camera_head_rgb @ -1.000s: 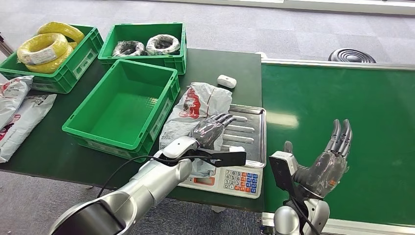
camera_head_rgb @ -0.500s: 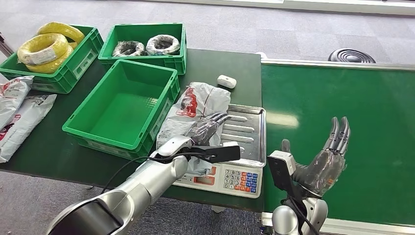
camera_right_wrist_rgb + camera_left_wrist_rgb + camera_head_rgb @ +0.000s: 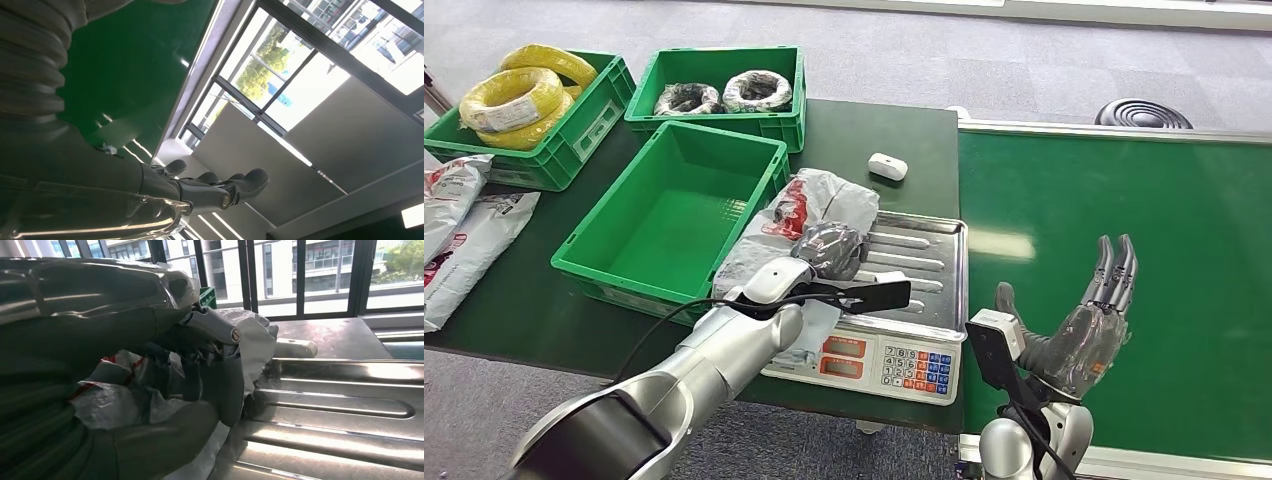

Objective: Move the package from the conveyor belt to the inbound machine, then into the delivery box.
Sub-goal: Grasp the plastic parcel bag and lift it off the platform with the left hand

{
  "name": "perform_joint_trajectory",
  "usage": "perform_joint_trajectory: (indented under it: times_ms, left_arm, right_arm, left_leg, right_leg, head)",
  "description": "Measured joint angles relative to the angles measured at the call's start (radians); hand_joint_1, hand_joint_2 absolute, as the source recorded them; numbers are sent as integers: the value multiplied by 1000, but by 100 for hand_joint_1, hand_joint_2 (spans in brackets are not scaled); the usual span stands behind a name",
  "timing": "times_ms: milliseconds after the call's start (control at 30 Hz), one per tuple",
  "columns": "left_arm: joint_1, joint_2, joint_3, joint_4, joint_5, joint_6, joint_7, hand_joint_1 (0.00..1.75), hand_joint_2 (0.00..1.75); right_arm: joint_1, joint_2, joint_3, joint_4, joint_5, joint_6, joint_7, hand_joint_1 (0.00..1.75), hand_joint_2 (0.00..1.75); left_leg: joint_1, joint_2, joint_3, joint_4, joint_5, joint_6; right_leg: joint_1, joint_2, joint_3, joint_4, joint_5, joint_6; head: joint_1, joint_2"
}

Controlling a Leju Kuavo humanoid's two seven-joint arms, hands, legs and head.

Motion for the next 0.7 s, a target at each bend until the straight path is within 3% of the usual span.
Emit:
perform_joint_trajectory:
  times_ms: [700]
  left_arm:
    - [1,0,44,-22,45,10,-52,175,175]
  right_arm:
    - [5,-4,19,-6,14,0,40,0,175]
  left_leg:
    - [0,0,0,0,0,0]
  right_leg:
    - [0,0,0,0,0,0]
  head:
    - [0,0]
